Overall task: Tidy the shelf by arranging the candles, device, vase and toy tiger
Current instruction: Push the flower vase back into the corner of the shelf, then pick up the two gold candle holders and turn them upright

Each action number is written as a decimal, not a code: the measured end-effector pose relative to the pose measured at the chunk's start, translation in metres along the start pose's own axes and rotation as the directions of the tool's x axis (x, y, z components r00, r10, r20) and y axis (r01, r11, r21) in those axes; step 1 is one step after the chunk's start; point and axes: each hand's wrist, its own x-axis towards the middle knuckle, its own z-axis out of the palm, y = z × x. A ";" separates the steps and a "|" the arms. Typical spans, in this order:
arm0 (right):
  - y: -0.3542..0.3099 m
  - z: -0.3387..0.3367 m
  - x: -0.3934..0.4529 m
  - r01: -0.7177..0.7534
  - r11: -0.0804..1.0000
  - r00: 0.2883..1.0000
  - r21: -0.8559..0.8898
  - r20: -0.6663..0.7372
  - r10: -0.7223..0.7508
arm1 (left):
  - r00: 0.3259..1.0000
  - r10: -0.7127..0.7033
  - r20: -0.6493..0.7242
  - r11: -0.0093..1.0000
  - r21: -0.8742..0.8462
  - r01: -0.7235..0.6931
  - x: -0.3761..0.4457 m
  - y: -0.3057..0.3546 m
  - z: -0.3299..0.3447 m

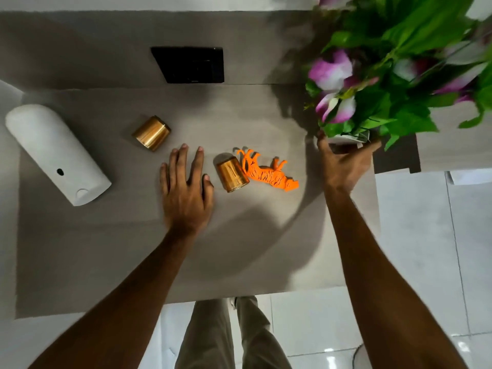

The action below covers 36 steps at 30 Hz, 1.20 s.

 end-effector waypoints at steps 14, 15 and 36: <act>0.020 -0.029 -0.121 0.693 0.687 0.690 -0.218 0.478 -0.544 | 1.000 -0.011 0.012 1.000 -0.006 0.011 0.001 -0.002 0.003; 0.021 -0.025 -0.120 0.670 0.703 0.711 -0.238 0.478 -0.516 | 1.000 -0.011 0.009 1.000 -0.009 0.011 0.001 -0.002 0.003; -0.035 0.002 -0.100 0.174 0.982 0.979 -0.069 0.119 -0.165 | 0.998 -0.023 -0.056 0.992 -0.125 0.016 -0.001 -0.005 0.008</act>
